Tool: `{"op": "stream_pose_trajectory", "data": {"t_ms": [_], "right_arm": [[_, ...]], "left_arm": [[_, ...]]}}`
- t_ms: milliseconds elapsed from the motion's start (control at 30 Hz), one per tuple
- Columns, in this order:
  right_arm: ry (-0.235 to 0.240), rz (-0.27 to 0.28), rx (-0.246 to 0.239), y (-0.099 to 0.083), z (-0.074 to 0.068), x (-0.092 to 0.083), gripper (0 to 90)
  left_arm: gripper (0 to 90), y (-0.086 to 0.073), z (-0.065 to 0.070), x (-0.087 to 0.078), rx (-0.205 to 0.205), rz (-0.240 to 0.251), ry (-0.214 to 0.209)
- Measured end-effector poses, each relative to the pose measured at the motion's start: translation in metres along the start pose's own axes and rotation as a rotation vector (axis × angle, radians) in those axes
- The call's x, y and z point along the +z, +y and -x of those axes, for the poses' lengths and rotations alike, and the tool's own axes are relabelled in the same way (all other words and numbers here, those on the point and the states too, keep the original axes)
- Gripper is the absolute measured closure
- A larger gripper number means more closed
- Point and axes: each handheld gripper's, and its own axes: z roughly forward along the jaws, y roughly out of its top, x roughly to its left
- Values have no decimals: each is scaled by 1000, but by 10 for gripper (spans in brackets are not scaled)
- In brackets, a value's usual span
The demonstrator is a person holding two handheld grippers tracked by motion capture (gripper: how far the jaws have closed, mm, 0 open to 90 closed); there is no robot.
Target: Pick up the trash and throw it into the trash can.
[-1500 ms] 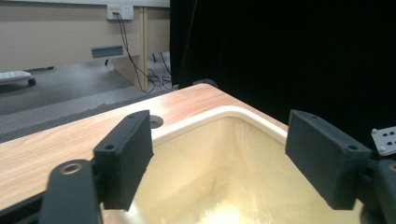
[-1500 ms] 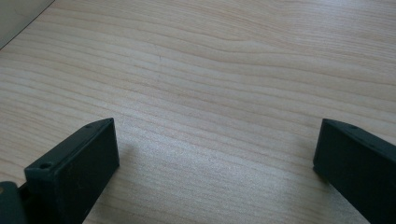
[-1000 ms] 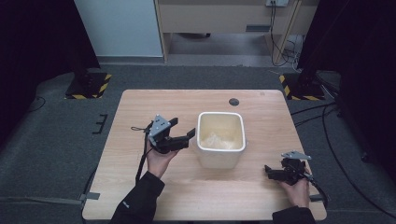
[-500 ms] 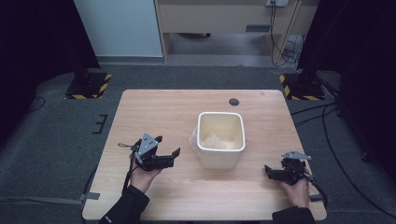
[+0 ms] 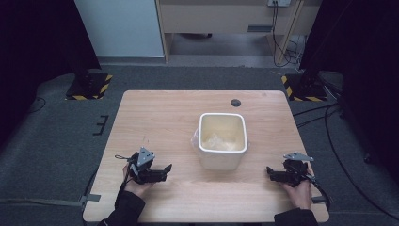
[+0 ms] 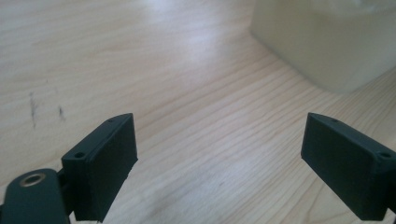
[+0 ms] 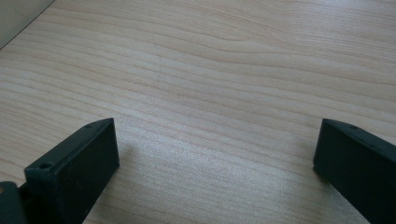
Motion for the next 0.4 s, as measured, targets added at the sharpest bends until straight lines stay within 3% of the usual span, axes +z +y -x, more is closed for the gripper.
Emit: {"op": "stream_pose_trajectory", "data": {"t_ms": [33,400], "right_arm": [[0,0,0,0,0,0,3],[0,0,1,0,0,0,3]], "left_arm": [[88,-4,-2,1,-23,-22,-2],[74,-14,-6,12,-35,-142,36]]}}
